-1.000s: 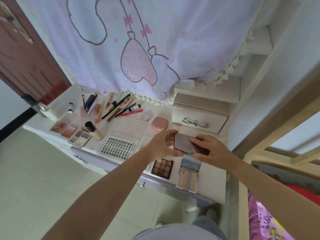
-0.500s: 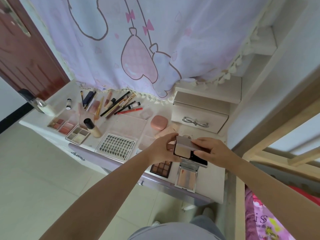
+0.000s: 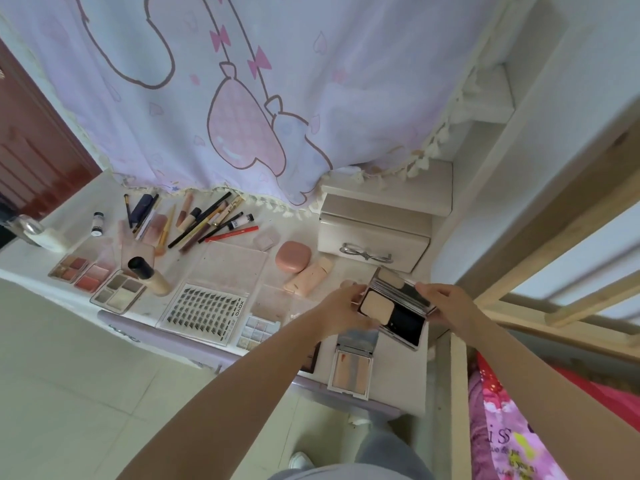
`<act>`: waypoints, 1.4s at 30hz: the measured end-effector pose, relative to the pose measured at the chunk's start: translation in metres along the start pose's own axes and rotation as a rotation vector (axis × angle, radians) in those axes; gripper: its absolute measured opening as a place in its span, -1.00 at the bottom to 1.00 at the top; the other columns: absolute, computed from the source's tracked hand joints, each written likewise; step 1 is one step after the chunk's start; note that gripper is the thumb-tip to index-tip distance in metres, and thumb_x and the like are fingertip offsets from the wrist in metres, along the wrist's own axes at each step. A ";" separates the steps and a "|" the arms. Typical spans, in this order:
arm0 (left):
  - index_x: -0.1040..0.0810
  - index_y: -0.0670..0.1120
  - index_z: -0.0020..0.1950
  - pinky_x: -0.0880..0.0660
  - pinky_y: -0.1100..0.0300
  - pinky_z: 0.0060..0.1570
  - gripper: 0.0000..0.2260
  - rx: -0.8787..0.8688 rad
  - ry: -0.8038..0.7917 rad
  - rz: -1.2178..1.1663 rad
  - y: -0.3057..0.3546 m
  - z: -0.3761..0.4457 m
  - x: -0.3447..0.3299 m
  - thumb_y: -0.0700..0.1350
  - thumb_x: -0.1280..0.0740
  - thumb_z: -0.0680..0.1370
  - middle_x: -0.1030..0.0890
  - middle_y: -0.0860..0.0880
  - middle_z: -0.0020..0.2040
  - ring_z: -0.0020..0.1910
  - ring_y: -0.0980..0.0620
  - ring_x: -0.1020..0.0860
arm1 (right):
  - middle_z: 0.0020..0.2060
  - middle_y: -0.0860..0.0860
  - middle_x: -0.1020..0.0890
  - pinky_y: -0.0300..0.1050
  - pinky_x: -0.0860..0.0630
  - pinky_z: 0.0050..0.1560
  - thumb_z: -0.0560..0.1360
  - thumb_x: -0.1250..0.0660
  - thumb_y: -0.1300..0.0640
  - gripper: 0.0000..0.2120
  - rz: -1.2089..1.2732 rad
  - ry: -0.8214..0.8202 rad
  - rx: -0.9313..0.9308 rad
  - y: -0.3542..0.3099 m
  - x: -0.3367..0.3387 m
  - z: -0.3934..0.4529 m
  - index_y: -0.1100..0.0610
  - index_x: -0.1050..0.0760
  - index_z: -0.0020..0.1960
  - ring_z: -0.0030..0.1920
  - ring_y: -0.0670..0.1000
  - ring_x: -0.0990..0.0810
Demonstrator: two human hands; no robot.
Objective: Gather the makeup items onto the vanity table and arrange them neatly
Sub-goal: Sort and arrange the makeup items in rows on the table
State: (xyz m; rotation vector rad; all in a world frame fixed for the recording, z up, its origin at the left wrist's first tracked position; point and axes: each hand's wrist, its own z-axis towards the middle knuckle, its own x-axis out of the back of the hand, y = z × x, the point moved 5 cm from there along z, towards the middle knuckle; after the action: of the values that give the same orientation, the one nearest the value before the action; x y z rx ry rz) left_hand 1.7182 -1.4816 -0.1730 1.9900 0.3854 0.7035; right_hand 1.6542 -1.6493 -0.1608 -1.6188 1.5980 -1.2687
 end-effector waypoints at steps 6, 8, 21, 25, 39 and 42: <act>-0.26 -0.17 0.41 -0.34 0.32 0.15 -0.43 0.034 0.035 0.029 0.014 0.035 -0.021 -0.27 -0.37 0.44 -0.47 -0.17 0.27 0.23 -0.05 -0.45 | -0.27 -0.01 -0.61 -0.23 -0.48 -0.19 0.51 -0.19 -0.02 -0.76 0.088 0.203 -0.026 0.014 0.037 0.009 0.03 -0.52 -0.24 -0.22 -0.04 -0.57; -0.25 -0.14 0.42 -0.32 0.32 0.11 -0.42 0.044 0.053 0.083 0.019 0.043 -0.022 -0.24 -0.38 0.44 -0.48 -0.15 0.26 0.22 -0.04 -0.45 | -0.22 0.00 -0.60 -0.13 -0.50 -0.04 0.51 -0.19 -0.05 -0.77 0.100 0.211 -0.068 0.016 0.045 0.018 0.02 -0.50 -0.22 -0.16 -0.01 -0.57; -0.42 -0.20 0.29 -0.33 0.24 0.14 -0.67 0.345 0.144 0.204 -0.008 0.070 -0.010 -0.16 -0.21 0.54 -0.46 -0.13 0.27 0.24 -0.07 -0.44 | -0.15 -0.03 -0.59 -0.15 -0.47 0.10 0.50 -0.17 -0.09 -0.68 -0.002 -0.049 -0.212 0.051 0.028 0.072 0.11 -0.52 0.04 -0.07 -0.03 -0.55; -0.49 -0.18 0.20 -0.29 0.40 0.02 -0.75 0.288 0.272 0.181 -0.015 0.059 0.008 -0.19 -0.22 0.54 -0.56 -0.12 0.18 0.16 -0.01 -0.49 | 0.00 -0.05 -0.50 -0.13 -0.36 0.17 0.52 -0.15 -0.09 -0.57 -0.067 -0.044 -0.175 0.050 0.022 0.084 0.18 -0.44 0.23 0.04 -0.04 -0.44; -0.51 -0.22 0.18 -0.27 0.46 -0.08 -0.76 0.197 0.397 0.279 -0.030 0.028 0.052 -0.25 -0.22 0.53 -0.58 -0.14 0.14 0.11 -0.04 -0.52 | 0.16 0.13 -0.54 -0.26 -0.32 0.09 0.53 -0.19 0.26 -0.70 -0.367 0.002 0.030 0.037 0.018 0.092 0.25 -0.43 0.26 0.10 -0.02 -0.46; -0.51 -0.22 0.17 -0.31 0.37 0.02 -0.76 0.206 0.407 0.301 -0.034 0.022 0.055 -0.24 -0.22 0.53 -0.58 -0.14 0.14 0.12 -0.04 -0.52 | 0.22 0.17 -0.51 -0.23 -0.29 0.12 0.55 -0.15 0.26 -0.69 -0.459 0.014 0.074 0.029 0.017 0.096 0.25 -0.40 0.28 0.22 0.11 -0.46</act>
State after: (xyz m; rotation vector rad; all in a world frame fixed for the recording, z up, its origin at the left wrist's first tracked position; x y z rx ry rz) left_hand 1.7758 -1.4502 -0.1933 2.1181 0.4143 1.3145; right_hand 1.7231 -1.6936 -0.2219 -2.0031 1.2055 -1.5444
